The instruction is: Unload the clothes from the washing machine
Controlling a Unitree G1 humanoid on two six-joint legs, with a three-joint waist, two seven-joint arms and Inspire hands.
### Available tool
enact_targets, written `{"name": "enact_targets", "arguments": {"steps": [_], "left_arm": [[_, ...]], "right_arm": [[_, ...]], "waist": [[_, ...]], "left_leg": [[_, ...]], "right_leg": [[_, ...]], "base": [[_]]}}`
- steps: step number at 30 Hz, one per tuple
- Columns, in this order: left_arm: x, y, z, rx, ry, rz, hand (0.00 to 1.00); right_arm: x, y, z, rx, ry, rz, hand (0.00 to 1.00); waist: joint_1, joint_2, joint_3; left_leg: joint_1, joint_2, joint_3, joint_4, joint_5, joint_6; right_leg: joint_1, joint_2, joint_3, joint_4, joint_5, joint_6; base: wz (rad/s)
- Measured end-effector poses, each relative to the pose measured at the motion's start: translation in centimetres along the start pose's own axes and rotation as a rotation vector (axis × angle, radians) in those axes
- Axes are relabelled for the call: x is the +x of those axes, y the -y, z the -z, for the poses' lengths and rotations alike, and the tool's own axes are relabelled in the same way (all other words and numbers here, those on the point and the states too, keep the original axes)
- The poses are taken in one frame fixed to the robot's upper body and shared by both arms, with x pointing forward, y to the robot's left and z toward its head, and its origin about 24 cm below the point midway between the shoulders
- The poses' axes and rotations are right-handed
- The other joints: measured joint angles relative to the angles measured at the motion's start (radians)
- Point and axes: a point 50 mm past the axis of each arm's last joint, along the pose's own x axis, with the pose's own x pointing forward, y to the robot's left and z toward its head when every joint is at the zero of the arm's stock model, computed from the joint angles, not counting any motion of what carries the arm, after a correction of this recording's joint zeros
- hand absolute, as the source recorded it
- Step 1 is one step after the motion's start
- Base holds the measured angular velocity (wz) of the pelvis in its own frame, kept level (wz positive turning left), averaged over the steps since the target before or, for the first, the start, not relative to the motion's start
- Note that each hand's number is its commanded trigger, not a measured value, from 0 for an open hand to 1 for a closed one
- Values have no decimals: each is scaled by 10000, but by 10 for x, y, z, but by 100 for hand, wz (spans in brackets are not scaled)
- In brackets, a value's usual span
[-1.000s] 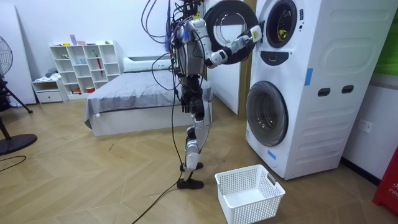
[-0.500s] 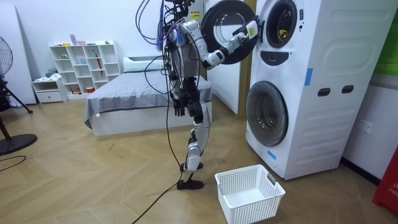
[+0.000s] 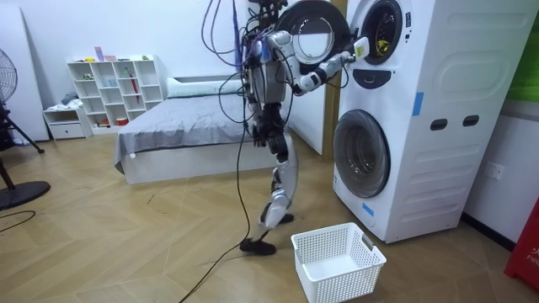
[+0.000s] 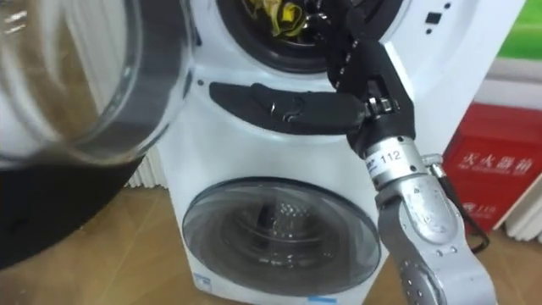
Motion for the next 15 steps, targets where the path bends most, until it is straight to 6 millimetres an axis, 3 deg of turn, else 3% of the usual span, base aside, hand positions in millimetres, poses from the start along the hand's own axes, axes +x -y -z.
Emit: {"name": "enact_targets", "arguments": {"steps": [1,2,3,4,5,6,7,8,10,11,12,15], "left_arm": [[1,-2,-7,-2,187,-38,0],[2,-6,-12,11,378,-131,0],[2,-9,-21,84,682,-217,0],[2,-10,-25,198,858,-235,0],[2,-11,-32,280,1124,-247,0],[3,-10,-34,270,1183,-238,0],[2,-10,-35,227,1254,-213,0],[2,-7,-32,240,1178,-165,0],[2,-6,-22,271,850,-139,0],[1,-7,-15,408,633,-172,0],[1,-6,-10,579,526,-167,0],[-2,-1,10,908,57,-55,0]], "right_arm": [[-1,0,2,-46,-79,18,0],[-3,0,6,-168,-234,7,0],[-4,0,7,-217,-296,-112,0],[-5,-1,8,-286,-322,-149,0],[-5,0,10,-374,-396,-141,0],[-5,0,10,-374,-438,-160,0],[-5,-1,12,-356,-490,-249,0],[-5,-1,11,-349,-485,-409,0],[-5,-2,12,-293,-501,-610,0],[-5,-1,10,-291,-494,-668,0],[-5,0,10,-248,-514,-743,0],[-5,1,9,-193,-485,-755,0]], "waist": [[8,52,25],[23,186,-15],[-16,223,-44],[-22,220,-47],[-35,328,-5],[-52,340,-13],[-107,341,-22],[-106,329,-30],[-171,344,-99],[-187,226,-198],[-160,274,-186],[-45,372,-192]], "left_leg": [[168,22,2,-79,-65,28],[380,91,-26,-273,-148,50],[542,250,-26,-437,-165,53],[655,314,-25,-522,-163,52],[845,469,-46,-654,-163,50],[953,517,-99,-740,-165,47],[1186,554,-159,-990,-165,42],[1407,538,-175,-1161,-192,7],[1797,522,-366,-1465,-242,-60],[1956,522,-533,-1517,-322,-148],[2109,610,-680,-1527,-370,-214],[2519,914,-740,-1752,-431,-328]], "right_leg": [[-191,28,123,439,296,4],[-662,203,333,921,348,4],[-1148,481,403,749,-7,-113],[-1386,645,393,505,-107,-150],[-1708,1074,393,-424,-181,-244],[-1786,1276,422,-1065,-134,-323],[-1811,1580,471,-2583,218,-588],[-1852,1765,471,-3698,872,-719],[-1650,1901,451,-4251,1601,-1007],[-1430,1980,429,-4406,2005,-1067],[-1209,2026,374,-4446,2246,-1057],[-600,2241,151,-4983,2235,-1178]], "base": [[-26],[-28],[-25],[-13],[0],[12],[21],[24],[34],[44],[31],[16]]}}
